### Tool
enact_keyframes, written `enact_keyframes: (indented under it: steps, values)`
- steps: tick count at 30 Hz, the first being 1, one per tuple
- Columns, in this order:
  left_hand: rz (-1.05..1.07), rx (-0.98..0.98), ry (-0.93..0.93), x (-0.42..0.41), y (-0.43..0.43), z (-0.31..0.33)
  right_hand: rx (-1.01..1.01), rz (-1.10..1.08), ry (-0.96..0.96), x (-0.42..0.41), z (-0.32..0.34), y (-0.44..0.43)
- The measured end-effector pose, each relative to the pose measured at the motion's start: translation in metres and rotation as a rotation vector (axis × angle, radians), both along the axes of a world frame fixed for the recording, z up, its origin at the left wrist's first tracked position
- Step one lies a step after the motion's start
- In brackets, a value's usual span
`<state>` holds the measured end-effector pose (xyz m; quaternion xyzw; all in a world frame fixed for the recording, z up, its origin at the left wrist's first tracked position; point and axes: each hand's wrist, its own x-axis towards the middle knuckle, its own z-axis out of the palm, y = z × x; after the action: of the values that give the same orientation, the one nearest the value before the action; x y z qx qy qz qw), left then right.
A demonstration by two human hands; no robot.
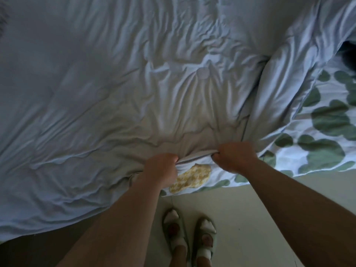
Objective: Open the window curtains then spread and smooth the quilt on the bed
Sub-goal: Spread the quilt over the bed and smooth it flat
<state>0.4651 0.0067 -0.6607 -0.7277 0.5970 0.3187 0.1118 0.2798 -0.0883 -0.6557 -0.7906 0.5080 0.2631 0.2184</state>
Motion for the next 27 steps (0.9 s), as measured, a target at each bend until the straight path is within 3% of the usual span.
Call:
enact_keyframes:
  steps: [9,12,14,17,22,27]
  values:
    - [-0.028,-0.010,-0.008,-0.010,0.029,-0.002,0.100,0.026,0.036,-0.011,0.000,0.012]
    - [-0.103,-0.125,-0.211,0.000,0.028,0.004,0.153,-0.003,-0.022,-0.015,0.001,0.016]
    - [-0.131,-0.048,-0.261,0.008,0.028,0.004,0.160,0.010,-0.019,-0.019,-0.001,0.020]
    - [-0.202,0.164,-0.165,0.008,0.034,-0.001,0.164,0.048,0.033,-0.019,-0.002,0.027]
    - [-0.224,0.265,-0.082,0.000,0.037,0.002,0.226,0.091,0.043,-0.022,0.001,0.033]
    - [-0.132,0.114,0.014,-0.023,0.012,0.012,0.149,-0.043,-0.145,-0.033,0.021,0.020]
